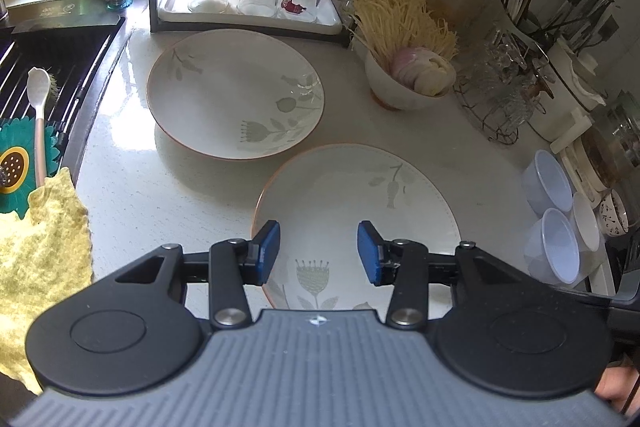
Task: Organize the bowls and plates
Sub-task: 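Lower the white plate onto the floral plate and open both grippers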
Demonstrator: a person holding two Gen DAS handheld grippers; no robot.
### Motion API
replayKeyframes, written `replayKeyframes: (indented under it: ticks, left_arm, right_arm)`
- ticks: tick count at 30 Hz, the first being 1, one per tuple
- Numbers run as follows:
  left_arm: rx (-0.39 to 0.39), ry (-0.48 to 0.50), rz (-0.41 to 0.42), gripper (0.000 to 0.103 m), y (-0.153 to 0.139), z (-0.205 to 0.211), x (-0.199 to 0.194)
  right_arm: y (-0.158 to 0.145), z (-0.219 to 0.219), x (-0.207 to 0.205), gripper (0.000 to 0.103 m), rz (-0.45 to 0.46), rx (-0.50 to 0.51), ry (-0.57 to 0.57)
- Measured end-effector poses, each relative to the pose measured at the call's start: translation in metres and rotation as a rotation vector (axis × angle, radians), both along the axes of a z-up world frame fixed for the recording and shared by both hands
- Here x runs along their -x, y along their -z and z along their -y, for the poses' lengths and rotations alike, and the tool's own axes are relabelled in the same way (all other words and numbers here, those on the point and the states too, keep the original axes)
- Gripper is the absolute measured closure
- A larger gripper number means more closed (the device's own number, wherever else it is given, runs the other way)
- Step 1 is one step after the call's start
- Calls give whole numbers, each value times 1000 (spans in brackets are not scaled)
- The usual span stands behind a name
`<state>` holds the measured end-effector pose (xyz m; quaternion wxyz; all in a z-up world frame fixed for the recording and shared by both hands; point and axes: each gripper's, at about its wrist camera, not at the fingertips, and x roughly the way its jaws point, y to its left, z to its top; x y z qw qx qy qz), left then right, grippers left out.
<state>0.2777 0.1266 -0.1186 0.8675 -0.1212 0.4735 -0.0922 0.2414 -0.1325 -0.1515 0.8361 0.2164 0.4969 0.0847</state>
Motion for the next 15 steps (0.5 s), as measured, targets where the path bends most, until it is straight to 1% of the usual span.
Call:
replayKeyframes:
  ticks: [2,9,12,15]
  left_arm:
    - [1,1,-4,54,-1,1,0]
    - [1,34,2,54,-10,5,-1]
    - [-10,43,23,54,-20,8,0]
    - [-20,35,54,54,-32,9,7]
  right_arm:
    - [-2,2,-2,64,-22,-3,13]
    - [-10,5,0,64,-25,-1,35]
    - [-20,6,5,65,10,14,43]
    - [-35,9,13,64,67,35,48]
